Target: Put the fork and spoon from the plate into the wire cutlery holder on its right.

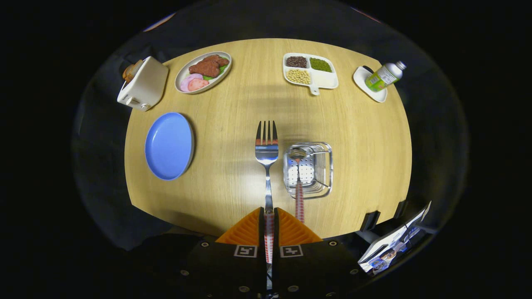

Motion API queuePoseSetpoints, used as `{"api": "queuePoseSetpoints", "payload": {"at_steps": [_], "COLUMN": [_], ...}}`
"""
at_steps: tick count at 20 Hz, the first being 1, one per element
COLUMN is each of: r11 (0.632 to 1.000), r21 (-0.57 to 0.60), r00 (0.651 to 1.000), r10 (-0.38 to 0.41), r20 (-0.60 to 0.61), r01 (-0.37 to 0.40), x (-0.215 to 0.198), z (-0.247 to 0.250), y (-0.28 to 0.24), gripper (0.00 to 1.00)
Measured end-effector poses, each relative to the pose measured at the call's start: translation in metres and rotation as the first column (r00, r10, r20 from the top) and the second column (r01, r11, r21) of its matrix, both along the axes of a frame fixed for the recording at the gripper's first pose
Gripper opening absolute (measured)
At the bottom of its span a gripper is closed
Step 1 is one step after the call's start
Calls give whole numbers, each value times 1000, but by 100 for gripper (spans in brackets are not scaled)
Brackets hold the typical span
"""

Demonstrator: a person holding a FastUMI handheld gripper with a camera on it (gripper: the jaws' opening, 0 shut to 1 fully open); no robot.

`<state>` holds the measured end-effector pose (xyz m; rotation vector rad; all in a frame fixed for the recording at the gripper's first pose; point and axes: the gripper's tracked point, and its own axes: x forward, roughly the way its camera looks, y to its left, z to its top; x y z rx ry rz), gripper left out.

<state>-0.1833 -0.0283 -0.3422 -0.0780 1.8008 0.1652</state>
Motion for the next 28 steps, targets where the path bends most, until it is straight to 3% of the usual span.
{"api": "queuePoseSetpoints", "payload": {"at_steps": [4,12,18,23,28], "r11": [1000,991,978,978,980], "r21": [-4,0,45,53,34], "r00": [999,975,928,878,850], "r10": [4,133,205,205,188], "r20": [-33,-179,-312,-433,-492], "r01": [-4,-136,-202,-202,-197], "x": [-3,-13,-19,-23,-15], "z": [2,-18,-28,-41,-54], "y": [-30,-67,-61,-64,-64], "gripper": [5,5,5,5,5]}}
